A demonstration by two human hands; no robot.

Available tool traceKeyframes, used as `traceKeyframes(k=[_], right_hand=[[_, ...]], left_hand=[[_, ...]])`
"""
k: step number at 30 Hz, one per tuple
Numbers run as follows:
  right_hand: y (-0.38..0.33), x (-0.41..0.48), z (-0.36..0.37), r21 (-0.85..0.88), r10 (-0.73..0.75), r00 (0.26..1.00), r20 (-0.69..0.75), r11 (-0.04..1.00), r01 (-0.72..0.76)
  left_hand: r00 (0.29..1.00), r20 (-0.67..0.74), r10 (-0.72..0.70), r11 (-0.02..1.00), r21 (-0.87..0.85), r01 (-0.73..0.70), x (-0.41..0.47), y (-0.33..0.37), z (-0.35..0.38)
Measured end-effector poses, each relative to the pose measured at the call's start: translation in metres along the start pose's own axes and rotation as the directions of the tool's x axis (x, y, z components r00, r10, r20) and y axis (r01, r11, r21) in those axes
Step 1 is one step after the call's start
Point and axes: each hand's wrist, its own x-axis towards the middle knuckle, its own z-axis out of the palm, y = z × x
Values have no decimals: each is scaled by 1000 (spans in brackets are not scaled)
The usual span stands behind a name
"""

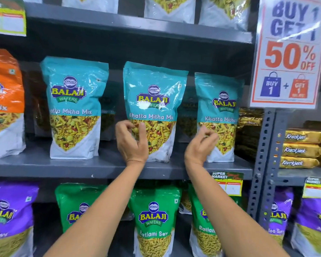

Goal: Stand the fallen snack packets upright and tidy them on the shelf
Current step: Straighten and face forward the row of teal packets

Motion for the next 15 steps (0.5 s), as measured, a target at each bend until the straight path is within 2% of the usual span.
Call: traceKeyframes(k=[3, 6, 8, 10, 12, 14, 15], right_hand=[[10, 41, -33, -167, -92, 993, -80, 983, 78], [29, 82, -63, -282, -47, 996, -69, 959, 26], [44, 98, -73, -303, 115, 993, 20, 947, -103], [53, 105, -73, -330, 350, 930, 112, 896, -297], [56, 107, -71, -387, 471, 867, 164, 839, -382], [56, 107, -70, -420, 505, 840, 198, 818, -393], [56, 107, -70, -425, 508, 836, 205, 816, -392]], left_hand=[[970, 196, 142, 984, -138, -116, -30, 22, 18], [890, 401, 219, 968, -204, -146, -62, 39, 47], [800, 593, 90, 991, -135, -12, -74, 43, 68], [658, 738, -151, 988, 98, 117, -77, 41, 88], [496, 799, -340, 940, 278, 197, -74, 38, 102], [371, 844, -389, 920, 332, 208, -72, 36, 111], [344, 859, -380, 924, 334, 187, -73, 36, 114]])
